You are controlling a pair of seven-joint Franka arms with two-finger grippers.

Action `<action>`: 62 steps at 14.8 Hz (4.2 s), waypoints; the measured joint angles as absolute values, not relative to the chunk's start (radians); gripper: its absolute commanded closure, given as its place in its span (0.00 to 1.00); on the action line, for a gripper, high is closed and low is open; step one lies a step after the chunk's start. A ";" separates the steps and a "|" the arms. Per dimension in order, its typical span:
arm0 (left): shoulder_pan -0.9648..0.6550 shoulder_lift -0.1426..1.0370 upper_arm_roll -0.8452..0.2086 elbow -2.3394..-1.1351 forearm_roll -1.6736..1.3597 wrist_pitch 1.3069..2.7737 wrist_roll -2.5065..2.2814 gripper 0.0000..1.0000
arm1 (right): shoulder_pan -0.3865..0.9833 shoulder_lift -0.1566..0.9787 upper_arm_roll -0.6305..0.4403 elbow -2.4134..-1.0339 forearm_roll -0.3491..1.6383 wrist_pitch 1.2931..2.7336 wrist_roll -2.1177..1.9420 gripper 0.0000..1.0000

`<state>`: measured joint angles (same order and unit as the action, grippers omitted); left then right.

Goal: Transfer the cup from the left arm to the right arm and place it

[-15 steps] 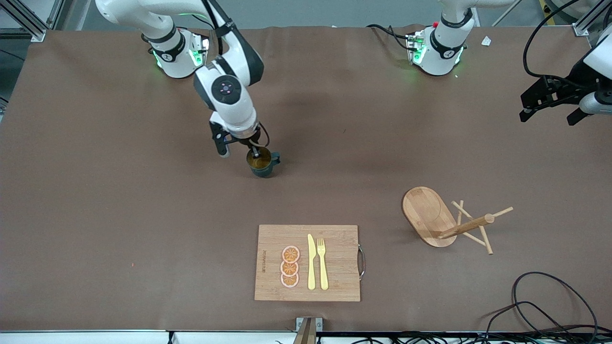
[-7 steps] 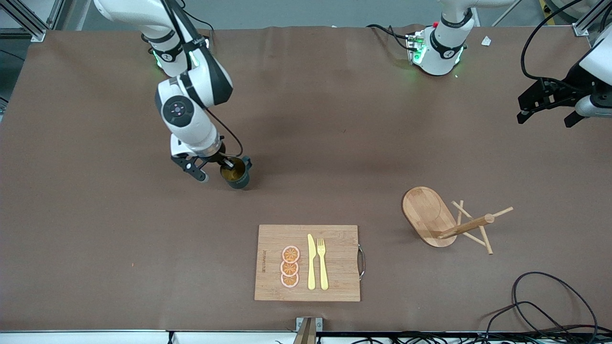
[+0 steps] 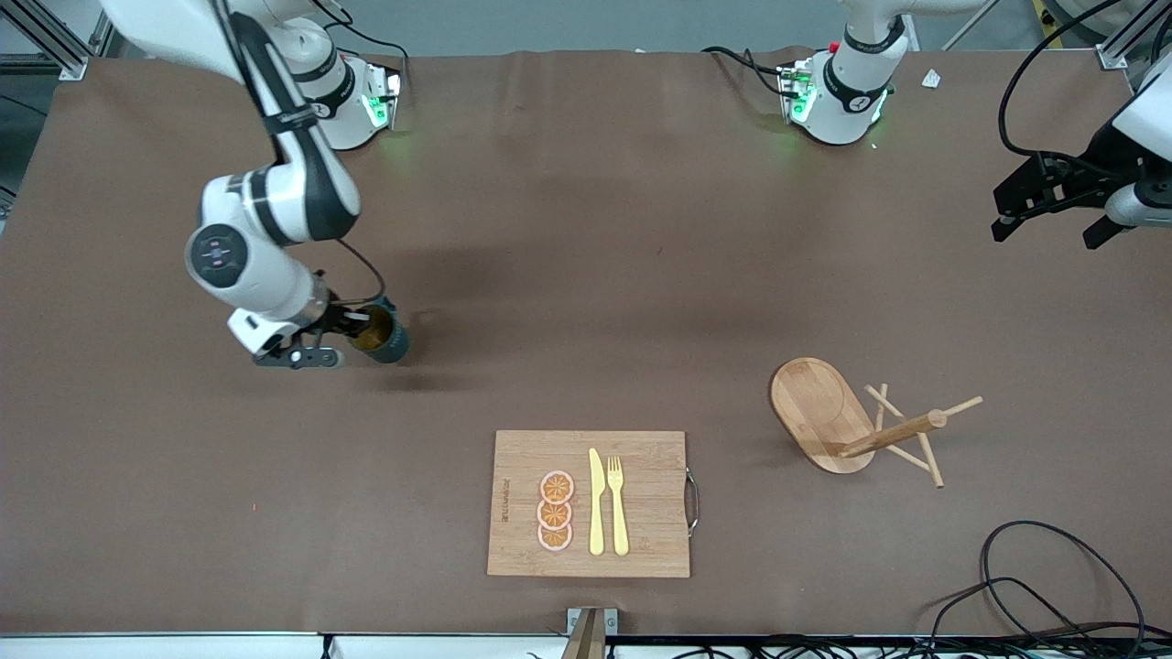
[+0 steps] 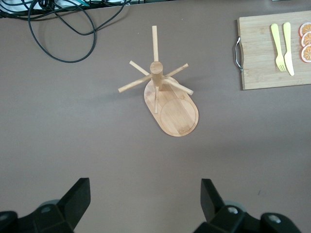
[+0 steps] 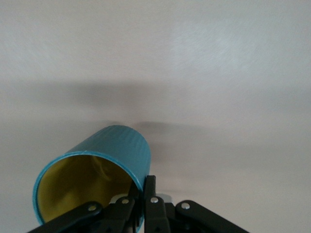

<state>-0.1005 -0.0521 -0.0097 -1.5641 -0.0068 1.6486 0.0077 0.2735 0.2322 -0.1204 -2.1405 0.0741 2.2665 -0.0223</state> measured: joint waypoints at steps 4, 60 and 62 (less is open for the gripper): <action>-0.099 -0.042 -0.006 -1.559 -0.007 1.649 0.008 0.00 | 0.148 0.232 -0.121 -2.141 0.071 2.263 -0.555 1.00; -0.034 -0.006 -0.027 -1.548 -0.007 1.649 0.009 0.00 | 0.042 0.169 -0.107 -1.478 -0.072 1.478 -0.121 0.00; -0.034 -0.006 -0.027 -1.548 -0.007 1.649 0.009 0.00 | 0.042 0.169 -0.107 -1.452 -0.072 1.467 -0.054 0.00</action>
<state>-0.0335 -0.0058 -0.0270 -1.5478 -0.0067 1.6491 0.0091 0.0420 0.1694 -0.1068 -1.4520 -0.0724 1.4666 -0.0540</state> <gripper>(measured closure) 0.000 0.000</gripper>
